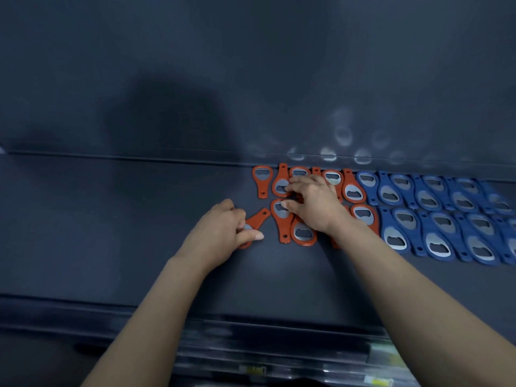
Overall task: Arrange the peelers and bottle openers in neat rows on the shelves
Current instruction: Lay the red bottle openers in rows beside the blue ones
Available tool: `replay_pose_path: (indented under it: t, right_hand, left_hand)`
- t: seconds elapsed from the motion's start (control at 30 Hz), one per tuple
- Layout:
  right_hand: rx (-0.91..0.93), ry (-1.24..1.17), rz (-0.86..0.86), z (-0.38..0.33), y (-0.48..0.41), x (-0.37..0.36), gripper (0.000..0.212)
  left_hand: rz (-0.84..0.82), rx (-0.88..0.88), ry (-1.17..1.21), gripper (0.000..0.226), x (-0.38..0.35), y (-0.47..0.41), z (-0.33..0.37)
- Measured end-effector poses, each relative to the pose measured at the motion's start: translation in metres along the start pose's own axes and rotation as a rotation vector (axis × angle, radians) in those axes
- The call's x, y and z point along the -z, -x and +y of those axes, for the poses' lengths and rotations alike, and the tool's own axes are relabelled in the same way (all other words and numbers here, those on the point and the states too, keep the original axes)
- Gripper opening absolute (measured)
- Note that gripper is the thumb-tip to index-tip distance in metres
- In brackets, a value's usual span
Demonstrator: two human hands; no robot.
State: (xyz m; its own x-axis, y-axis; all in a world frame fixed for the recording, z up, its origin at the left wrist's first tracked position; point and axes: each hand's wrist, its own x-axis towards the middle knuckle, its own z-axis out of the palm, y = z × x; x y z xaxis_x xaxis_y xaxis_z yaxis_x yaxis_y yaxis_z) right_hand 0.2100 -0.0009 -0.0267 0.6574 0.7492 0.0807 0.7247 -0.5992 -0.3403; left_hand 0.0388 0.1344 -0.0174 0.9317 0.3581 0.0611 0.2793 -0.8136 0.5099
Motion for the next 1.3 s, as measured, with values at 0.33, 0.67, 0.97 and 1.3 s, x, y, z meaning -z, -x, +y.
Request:
replay_pose_path:
  t: [0.33, 0.67, 0.97, 1.3]
  right_hand:
    - [0.008, -0.012, 0.015, 0.000, 0.002, -0.002, 0.046]
    - [0.012, -0.009, 0.029, 0.001, 0.003, -0.004, 0.046]
    - [-0.059, -0.033, 0.160, 0.022, 0.010, 0.015, 0.036]
    - [-0.282, -0.006, 0.105, 0.051, 0.021, 0.023, 0.043]
  left_hand:
    - [-0.164, -0.094, 0.157, 0.032, -0.002, 0.004, -0.004]
    - [-0.081, -0.138, 0.161, 0.038, -0.015, -0.005, 0.002]
    - [0.044, -0.012, 0.198, 0.041, -0.006, -0.049, -0.003]
    - [-0.006, -0.109, 0.118, 0.032, -0.015, -0.077, 0.002]
